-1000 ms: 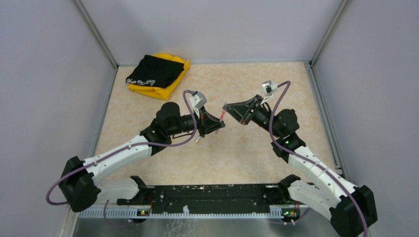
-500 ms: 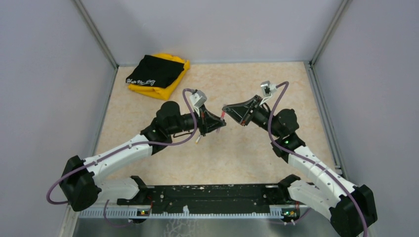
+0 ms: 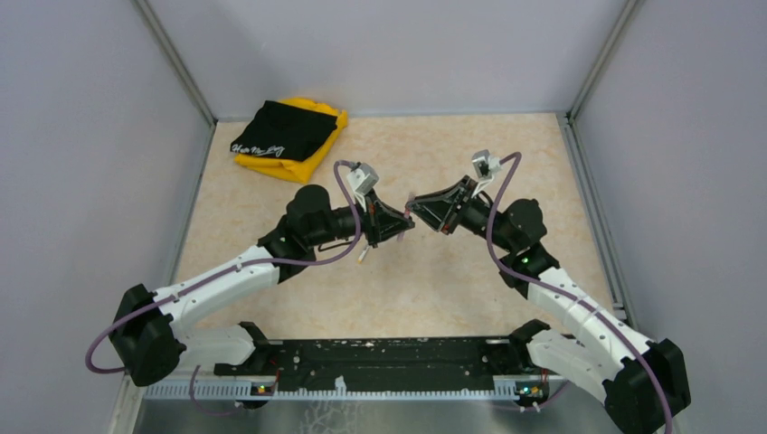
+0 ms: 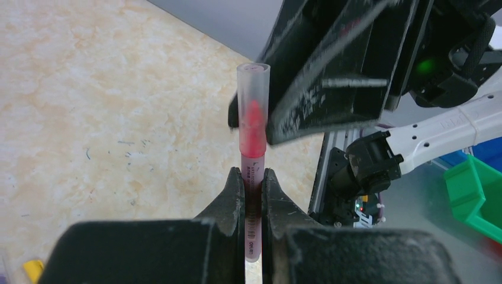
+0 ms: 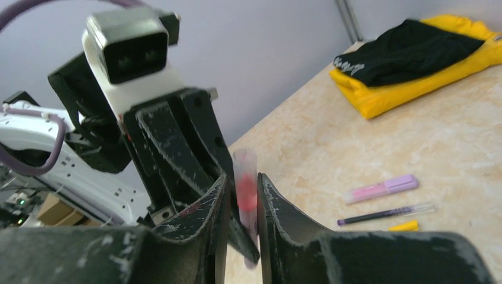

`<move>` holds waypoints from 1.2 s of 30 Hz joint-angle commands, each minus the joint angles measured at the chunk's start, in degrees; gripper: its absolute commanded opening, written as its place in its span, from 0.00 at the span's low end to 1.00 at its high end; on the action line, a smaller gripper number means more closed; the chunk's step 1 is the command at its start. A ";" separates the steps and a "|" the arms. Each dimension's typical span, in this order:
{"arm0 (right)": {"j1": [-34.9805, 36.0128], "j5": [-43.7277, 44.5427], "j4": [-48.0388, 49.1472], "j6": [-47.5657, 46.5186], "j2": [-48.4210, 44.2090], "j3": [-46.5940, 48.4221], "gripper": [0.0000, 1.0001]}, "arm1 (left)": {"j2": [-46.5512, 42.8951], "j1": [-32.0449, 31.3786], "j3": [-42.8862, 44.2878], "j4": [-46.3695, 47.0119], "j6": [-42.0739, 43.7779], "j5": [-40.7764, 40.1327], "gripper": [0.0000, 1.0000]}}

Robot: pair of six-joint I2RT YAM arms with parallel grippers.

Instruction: Insert the pens into the pen caps

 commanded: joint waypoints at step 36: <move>0.34 4.59 -32.15 -5.70 0.68 21.54 0.42 | 2.16 -0.13 5.34 -1.84 4.84 6.01 0.00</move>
